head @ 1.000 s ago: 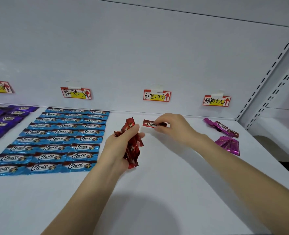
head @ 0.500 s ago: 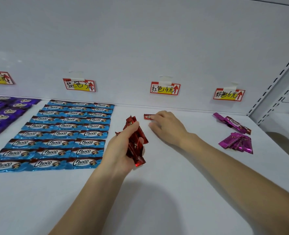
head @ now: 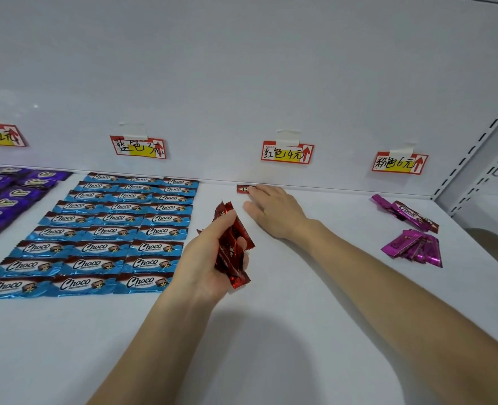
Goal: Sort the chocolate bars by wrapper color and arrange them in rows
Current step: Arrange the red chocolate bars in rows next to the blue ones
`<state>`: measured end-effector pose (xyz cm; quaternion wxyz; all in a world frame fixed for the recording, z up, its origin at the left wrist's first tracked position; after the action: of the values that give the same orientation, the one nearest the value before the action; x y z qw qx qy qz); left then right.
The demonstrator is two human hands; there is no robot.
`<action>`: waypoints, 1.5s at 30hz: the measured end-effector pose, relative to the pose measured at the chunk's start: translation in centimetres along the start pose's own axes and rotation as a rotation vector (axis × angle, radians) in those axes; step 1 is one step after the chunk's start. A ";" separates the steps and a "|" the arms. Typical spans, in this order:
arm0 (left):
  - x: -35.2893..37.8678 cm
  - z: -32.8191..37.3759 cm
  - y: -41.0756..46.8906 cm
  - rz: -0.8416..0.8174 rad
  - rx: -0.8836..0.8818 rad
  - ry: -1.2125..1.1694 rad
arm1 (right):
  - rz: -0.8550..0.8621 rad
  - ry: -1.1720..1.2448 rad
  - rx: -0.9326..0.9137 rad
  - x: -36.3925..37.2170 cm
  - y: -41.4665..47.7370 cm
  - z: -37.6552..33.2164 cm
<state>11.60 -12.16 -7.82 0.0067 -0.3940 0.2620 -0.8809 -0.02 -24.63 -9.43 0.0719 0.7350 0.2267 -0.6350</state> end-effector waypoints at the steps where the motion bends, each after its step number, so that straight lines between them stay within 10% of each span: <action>1: 0.0 0.0 0.0 -0.003 -0.002 -0.001 | 0.027 0.021 -0.006 0.1 0.0 0.1; 20: 0.1 0.0 0.0 -0.013 0.038 0.105 | 0.059 0.069 -0.077 0.4 0.3 0.2; 25: 0.3 0.2 0.0 -0.011 0.148 0.252 | 0.340 0.643 -0.136 -2.9 -3.2 -0.5; 28: 0.7 0.3 -0.3 -0.030 0.198 0.311 | 0.188 1.017 -0.196 -4.7 -6.8 -2.0; 34: 1.2 0.0 -0.7 -0.086 0.214 0.359 | 0.262 0.793 -0.231 -4.2 -10.1 -2.8; 40: 1.2 0.1 -0.8 -0.108 0.246 0.372 | 0.483 -0.014 -0.432 -2.6 -10.3 -3.6; 45: 0.9 0.6 -1.0 -0.053 0.333 0.381 | 0.398 0.492 -0.373 -3.0 -11.1 -2.6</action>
<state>11.59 -11.80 -6.38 -0.0011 -0.2213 0.0993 -0.9701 -2.65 -14.53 -4.04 0.2701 0.8698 0.2014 -0.3604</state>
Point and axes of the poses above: each hand's wrist, its own y-axis towards the middle knuckle, its own x-axis out of the palm, z = x × y, the point moved 3 cm from there along y, towards the middle knuckle, and after that the axes turned 15 degrees about -z, right-handed, at the moved point
